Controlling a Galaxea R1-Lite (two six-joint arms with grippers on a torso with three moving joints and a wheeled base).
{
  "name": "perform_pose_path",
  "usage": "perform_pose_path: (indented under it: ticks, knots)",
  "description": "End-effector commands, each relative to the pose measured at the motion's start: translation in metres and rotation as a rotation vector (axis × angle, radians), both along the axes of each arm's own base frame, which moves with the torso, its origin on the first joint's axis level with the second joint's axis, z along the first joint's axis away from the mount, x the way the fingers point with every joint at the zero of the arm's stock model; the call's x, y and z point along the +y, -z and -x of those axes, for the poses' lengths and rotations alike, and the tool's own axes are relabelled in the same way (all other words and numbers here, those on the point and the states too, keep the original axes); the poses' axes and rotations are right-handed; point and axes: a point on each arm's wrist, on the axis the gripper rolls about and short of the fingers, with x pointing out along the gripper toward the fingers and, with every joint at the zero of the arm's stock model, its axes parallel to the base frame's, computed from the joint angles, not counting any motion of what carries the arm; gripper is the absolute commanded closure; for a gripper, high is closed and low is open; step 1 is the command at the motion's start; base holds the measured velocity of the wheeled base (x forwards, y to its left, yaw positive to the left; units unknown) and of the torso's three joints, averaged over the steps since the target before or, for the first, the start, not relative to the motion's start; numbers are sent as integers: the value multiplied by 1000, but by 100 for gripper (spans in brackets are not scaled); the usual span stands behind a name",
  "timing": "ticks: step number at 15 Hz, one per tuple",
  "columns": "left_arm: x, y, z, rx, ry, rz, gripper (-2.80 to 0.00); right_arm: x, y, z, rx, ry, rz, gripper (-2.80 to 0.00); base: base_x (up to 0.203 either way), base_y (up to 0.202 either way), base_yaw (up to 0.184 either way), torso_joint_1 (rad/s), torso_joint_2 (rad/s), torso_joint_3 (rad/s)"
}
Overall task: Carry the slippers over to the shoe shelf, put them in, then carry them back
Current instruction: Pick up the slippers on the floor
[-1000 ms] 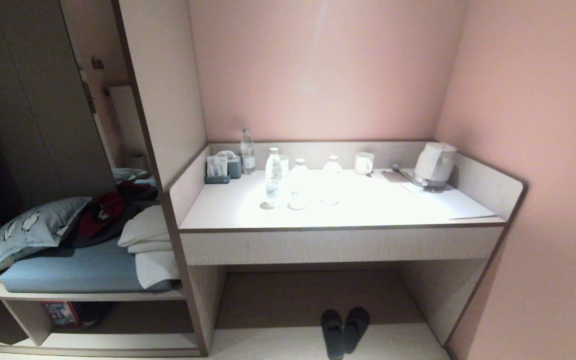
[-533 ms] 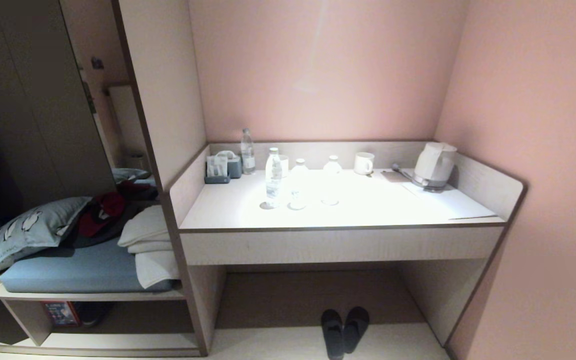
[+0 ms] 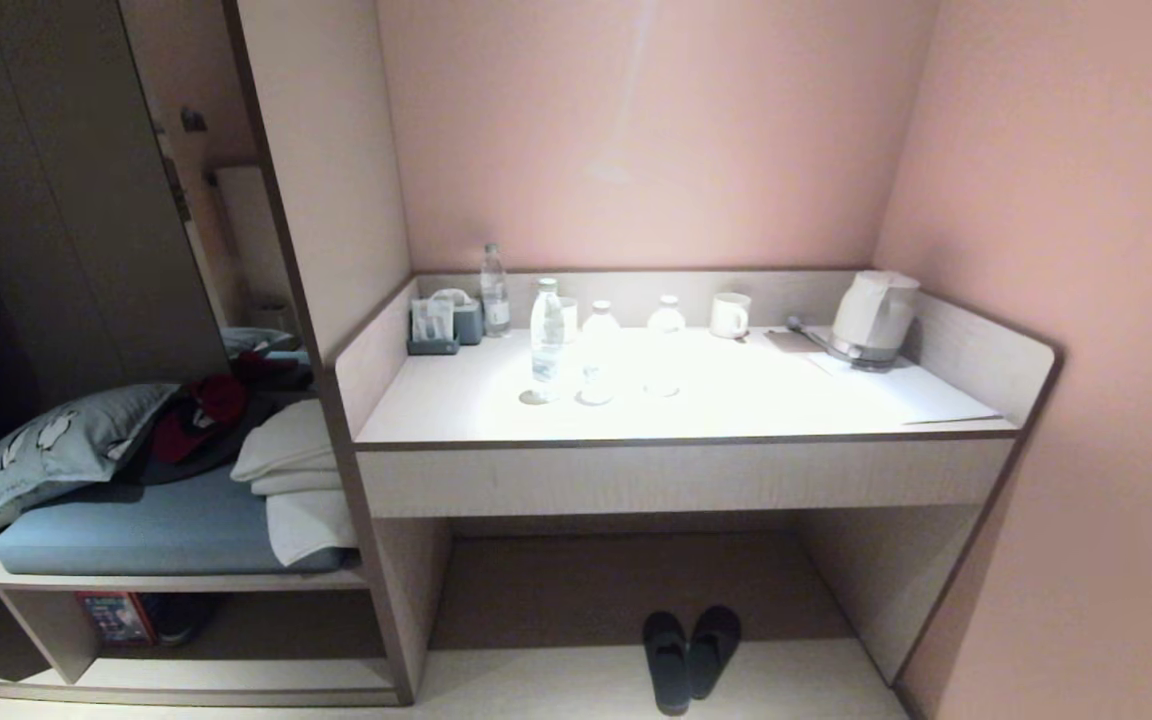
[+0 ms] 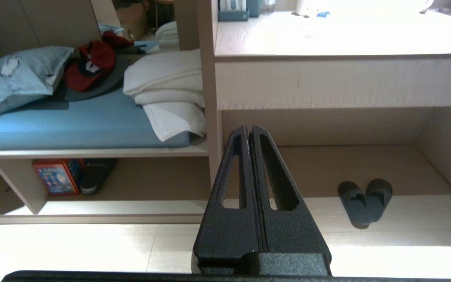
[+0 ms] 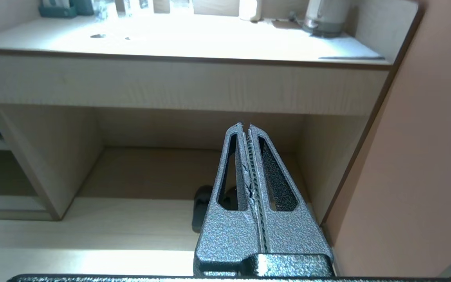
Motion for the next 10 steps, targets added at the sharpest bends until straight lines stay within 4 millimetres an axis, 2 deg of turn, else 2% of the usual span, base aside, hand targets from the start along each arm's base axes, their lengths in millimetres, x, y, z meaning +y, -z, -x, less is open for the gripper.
perform_pose_path:
  ticks: [1, 10]
  knots:
    - [0, 0, 0, -1, -1, 0, 0, 0, 0, 0, 2, 0, 0, 0, 0, 0, 0, -230, 528, 303]
    - [0, 0, 0, -1, -1, 0, 0, 0, 0, 0, 1, 0, 0, 0, 0, 0, 0, -211, 516, 300]
